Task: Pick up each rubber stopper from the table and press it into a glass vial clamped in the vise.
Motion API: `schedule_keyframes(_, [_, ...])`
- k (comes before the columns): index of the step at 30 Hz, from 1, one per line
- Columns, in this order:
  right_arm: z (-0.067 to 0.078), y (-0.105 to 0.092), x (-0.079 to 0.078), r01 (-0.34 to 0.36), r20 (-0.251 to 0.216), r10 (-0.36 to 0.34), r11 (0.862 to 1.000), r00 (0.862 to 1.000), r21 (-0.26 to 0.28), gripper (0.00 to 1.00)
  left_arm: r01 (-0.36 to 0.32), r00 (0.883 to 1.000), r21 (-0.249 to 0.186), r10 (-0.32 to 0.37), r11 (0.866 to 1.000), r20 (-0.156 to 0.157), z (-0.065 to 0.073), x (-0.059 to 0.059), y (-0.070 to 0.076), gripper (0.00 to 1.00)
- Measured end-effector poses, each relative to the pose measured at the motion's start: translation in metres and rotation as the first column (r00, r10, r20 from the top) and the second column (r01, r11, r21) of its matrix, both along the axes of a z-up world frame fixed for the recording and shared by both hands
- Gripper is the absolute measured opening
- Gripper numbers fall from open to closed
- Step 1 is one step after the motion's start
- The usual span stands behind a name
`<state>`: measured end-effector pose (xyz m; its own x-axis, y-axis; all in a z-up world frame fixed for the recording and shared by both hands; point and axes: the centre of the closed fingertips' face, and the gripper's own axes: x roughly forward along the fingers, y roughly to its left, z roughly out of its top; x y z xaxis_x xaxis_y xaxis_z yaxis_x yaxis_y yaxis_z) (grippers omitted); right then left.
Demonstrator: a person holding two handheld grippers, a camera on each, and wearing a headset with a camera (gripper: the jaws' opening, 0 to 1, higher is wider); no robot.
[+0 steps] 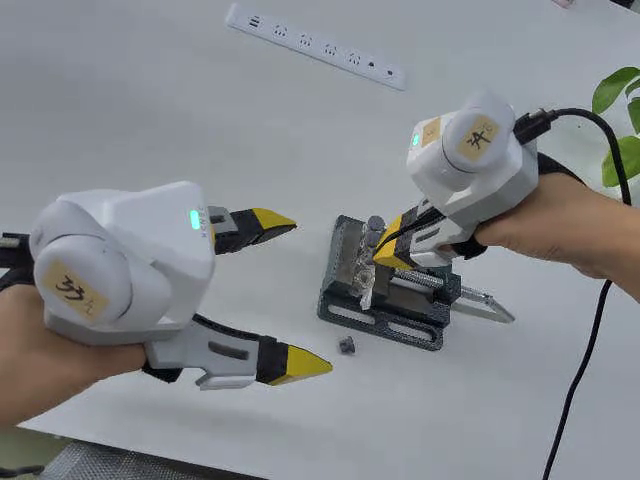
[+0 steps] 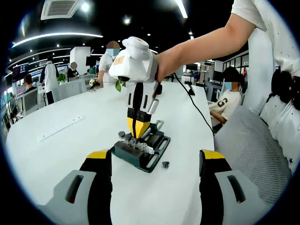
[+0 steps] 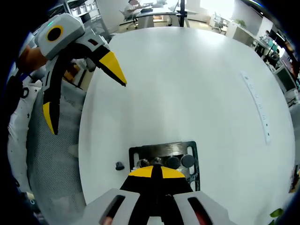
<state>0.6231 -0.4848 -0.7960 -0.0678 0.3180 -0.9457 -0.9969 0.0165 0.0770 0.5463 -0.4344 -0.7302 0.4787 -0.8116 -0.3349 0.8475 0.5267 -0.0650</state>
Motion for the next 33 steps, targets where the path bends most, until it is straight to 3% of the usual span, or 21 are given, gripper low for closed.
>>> schedule_keyframes(33, [-0.0008, 0.001, 0.0, -0.021, -0.005, 0.021, 1.0, 1.0, -0.02, 0.0, 0.026, 1.0, 0.007, -0.026, 1.0, 0.002, 0.0003, 0.0005, -0.0072, 0.74])
